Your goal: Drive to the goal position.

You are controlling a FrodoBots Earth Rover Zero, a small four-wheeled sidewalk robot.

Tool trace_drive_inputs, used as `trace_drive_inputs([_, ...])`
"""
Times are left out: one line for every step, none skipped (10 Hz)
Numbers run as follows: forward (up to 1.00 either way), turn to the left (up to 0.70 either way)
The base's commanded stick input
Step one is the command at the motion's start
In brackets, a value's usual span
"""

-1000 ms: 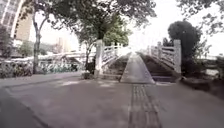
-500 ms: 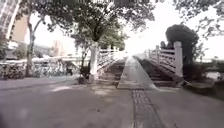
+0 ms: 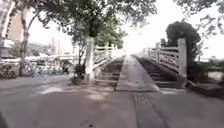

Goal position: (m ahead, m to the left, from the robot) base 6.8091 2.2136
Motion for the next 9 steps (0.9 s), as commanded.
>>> trace_drive_inputs([0.70, -0.14])
trace_drive_inputs([0.70, -0.14])
trace_drive_inputs([0.70, -0.14])
trace_drive_inputs([0.70, -0.14])
trace_drive_inputs([0.70, -0.14])
trace_drive_inputs([0.70, -0.14])
trace_drive_inputs([0.70, 0.00])
trace_drive_inputs([0.70, 0.00])
trace_drive_inputs([0.70, 0.00])
